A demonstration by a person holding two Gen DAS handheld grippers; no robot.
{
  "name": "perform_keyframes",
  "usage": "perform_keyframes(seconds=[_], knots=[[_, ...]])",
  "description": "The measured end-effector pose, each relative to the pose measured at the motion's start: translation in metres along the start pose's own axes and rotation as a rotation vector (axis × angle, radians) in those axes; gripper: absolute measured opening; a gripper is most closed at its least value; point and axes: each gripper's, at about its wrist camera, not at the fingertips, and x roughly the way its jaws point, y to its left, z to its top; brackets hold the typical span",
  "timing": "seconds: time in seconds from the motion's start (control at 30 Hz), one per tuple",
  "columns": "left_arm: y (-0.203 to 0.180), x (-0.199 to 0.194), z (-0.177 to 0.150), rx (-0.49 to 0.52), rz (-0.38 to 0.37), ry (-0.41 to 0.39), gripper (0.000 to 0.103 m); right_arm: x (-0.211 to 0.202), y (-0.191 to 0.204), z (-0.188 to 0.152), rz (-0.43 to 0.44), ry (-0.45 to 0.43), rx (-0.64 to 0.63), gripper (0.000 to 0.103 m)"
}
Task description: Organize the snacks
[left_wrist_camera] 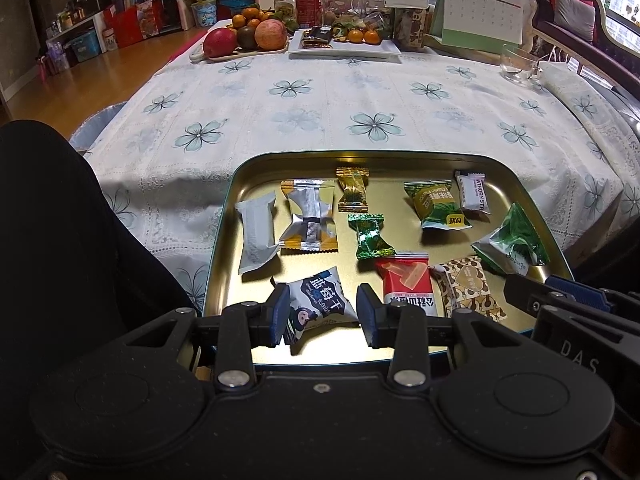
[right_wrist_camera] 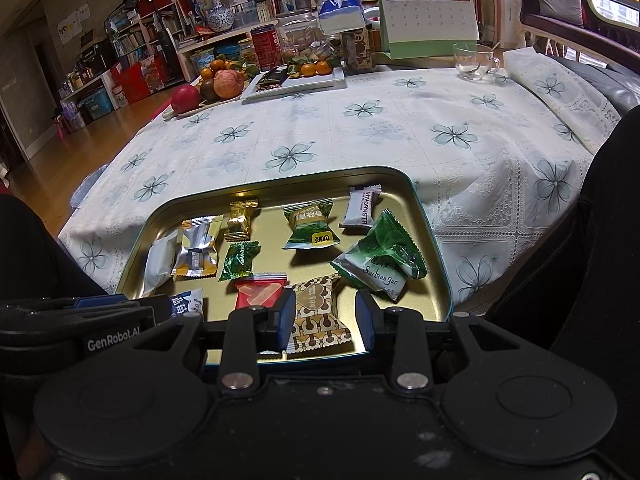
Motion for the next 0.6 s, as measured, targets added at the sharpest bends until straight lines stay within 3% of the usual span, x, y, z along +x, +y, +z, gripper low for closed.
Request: perform_keyframes(seconds=[0.6], knots=[[-0.0012,0.0009,-0.0007,0.002,0.001,0.001,0.047,0.0001,0.0003,-0.0002,0.000,0.000,0.000,0.035]])
